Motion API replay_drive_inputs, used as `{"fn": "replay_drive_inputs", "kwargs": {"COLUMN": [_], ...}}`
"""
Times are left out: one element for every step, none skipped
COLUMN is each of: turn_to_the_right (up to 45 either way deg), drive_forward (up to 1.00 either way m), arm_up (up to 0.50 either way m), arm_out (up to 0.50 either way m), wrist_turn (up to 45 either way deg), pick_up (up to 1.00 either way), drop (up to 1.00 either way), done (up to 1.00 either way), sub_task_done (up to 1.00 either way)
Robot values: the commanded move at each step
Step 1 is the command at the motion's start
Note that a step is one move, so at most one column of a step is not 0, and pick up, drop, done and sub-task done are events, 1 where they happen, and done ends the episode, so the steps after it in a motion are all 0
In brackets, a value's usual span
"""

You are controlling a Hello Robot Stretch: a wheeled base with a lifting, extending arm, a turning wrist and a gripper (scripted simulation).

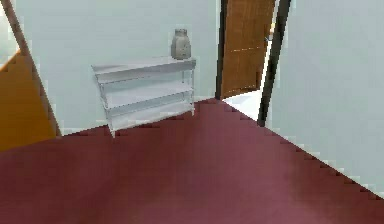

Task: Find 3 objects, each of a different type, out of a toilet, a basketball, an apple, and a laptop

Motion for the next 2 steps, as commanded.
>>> {"fn": "replay_drive_inputs", "kwargs": {"turn_to_the_right": [12.0, 0.0], "drive_forward": [0.0, 1.0], "arm_up": [0.0, 0.0], "arm_out": [0.0, 0.0], "wrist_turn": [0.0, 0.0], "pick_up": [0.0, 0.0], "drop": [0.0, 0.0], "done": [0.0, 0.0], "sub_task_done": [0.0, 0.0]}}
